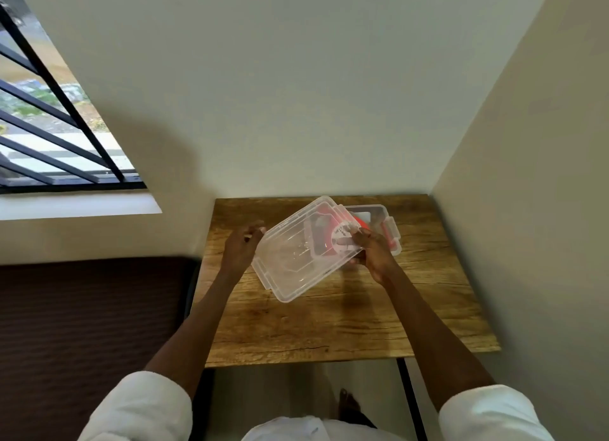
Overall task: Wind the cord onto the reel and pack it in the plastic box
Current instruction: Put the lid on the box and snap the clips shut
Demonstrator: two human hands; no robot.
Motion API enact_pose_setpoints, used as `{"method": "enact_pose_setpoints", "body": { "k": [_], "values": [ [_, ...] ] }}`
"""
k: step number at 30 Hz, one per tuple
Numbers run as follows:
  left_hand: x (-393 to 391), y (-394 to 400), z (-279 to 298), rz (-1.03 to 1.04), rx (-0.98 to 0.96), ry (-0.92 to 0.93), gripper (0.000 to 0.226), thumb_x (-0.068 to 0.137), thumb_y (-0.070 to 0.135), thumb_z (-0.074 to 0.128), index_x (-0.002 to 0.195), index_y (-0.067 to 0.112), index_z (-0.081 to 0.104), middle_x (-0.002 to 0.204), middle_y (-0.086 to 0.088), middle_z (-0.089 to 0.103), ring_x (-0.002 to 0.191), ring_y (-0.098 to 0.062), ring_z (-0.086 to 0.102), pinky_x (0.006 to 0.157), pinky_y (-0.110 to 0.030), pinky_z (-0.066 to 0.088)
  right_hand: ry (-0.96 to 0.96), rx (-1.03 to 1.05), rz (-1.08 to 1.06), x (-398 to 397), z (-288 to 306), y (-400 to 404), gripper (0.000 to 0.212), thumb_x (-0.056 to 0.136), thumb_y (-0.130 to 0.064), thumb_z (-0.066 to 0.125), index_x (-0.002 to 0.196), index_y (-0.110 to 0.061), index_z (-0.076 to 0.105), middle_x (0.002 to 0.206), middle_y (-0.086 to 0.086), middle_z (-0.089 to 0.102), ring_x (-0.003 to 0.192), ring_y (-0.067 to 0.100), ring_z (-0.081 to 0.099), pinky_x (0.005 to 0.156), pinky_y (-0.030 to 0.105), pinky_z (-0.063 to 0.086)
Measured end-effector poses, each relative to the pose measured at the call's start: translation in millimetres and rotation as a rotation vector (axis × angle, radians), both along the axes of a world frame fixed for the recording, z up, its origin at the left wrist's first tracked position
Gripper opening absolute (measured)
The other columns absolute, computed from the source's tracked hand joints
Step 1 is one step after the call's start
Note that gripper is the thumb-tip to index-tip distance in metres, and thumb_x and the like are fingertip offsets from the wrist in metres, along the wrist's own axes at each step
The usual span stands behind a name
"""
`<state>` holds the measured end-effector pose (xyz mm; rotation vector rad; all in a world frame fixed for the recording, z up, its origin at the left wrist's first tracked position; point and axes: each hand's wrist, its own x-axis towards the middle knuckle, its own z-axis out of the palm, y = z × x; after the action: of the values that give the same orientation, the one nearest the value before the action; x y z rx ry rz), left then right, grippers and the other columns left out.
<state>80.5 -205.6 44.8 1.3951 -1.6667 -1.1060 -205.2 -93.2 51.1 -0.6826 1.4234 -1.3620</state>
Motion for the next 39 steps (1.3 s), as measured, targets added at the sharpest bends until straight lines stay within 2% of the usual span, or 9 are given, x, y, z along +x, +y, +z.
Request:
{"method": "enact_pose_setpoints", "body": {
  "k": [4,9,15,19,21,24,27,32,39],
  "values": [
    [3,-3,-12,0.177,0.311,0.335,0.057,0.082,0.042,0.078,0.132,0.033,0.053,0.117,0.008,0.066,0.106,-0.017,0.066,0.084,-0.042,0.060,0.024,-0.011,-0.031,5,0,-17,0.016,0.099,-0.027,0.061,0.111,-0.021,0.070,0.101,0.018,0.073,0.078,0.029,0.069,0.060,0.036,0.056],
    [10,0,-19,0.208,0.576,0.531,0.088,0.085,0.023,0.078,0.153,0.026,0.022,0.137,-0.007,0.050,0.109,-0.028,0.063,0.087,-0.048,0.057,0.071,-0.031,0.032,1,-7,-41,0.024,0.097,-0.036,0.063,0.110,-0.018,0.073,0.091,0.019,0.072,0.068,0.030,0.059,0.056,0.034,0.048],
    [-2,14,-18,0.037,0.648,0.581,0.042,0.093,0.015,0.067,0.132,0.005,0.057,0.119,-0.015,0.071,0.104,-0.035,0.070,0.082,-0.047,0.060,-0.005,0.006,0.042,-9,-11,-73,0.039,0.095,-0.035,0.064,0.118,-0.004,0.069,0.108,0.024,0.072,0.081,0.037,0.066,0.059,0.037,0.056],
    [-20,9,-12,0.126,0.509,0.685,0.031,0.092,0.009,0.065,0.123,0.010,0.062,0.111,-0.013,0.074,0.095,-0.031,0.073,0.070,-0.042,0.061,0.093,0.019,0.007,-7,-1,-91,0.038,0.103,-0.041,0.049,0.109,-0.010,0.069,0.091,0.013,0.075,0.074,0.027,0.069,0.057,0.031,0.056],
    [-25,4,-11,0.228,0.463,0.762,0.028,0.093,0.006,0.064,0.120,0.013,0.062,0.110,-0.010,0.073,0.093,-0.030,0.073,0.073,-0.043,0.062,0.262,-0.023,-0.006,-12,0,-95,0.032,0.107,-0.036,0.041,0.115,-0.017,0.065,0.097,0.003,0.075,0.079,0.018,0.065,0.064,0.028,0.051],
    [-30,1,-14,0.337,0.422,0.860,0.032,0.092,0.006,0.065,0.123,0.013,0.061,0.111,-0.010,0.071,0.096,-0.030,0.071,0.083,-0.048,0.058,0.988,0.013,0.139,-31,-14,-104,0.033,0.102,-0.027,0.051,0.133,-0.017,0.058,0.127,0.001,0.063,0.113,0.019,0.059,0.090,0.033,0.047],
    [-43,3,-16,0.396,0.383,0.886,0.039,0.091,0.006,0.067,0.128,0.013,0.059,0.114,-0.010,0.069,0.101,-0.033,0.069,0.085,-0.051,0.058,1.473,-0.050,0.377,-37,-23,-117,0.032,0.097,-0.027,0.056,0.127,-0.020,0.065,0.124,0.009,0.066,0.113,0.031,0.060,0.096,0.043,0.047],
    [-60,6,-17,0.512,0.389,0.918,0.043,0.090,0.005,0.067,0.132,0.007,0.056,0.116,-0.015,0.066,0.107,-0.037,0.065,0.077,-0.045,0.059,1.660,-0.093,0.468,-38,-28,-127,0.035,0.096,-0.041,0.057,0.127,-0.027,0.063,0.124,0.008,0.062,0.114,0.032,0.057,0.093,0.045,0.046],
    [-66,5,-14,0.538,0.375,0.903,0.048,0.089,0.005,0.067,0.135,0.002,0.053,0.119,-0.017,0.064,0.106,-0.037,0.064,0.061,-0.035,0.060,1.738,-0.283,0.520,-43,-33,-132,0.030,0.095,-0.038,0.060,0.119,-0.022,0.066,0.119,0.009,0.066,0.110,0.034,0.059,0.087,0.045,0.047]
  ]
}}
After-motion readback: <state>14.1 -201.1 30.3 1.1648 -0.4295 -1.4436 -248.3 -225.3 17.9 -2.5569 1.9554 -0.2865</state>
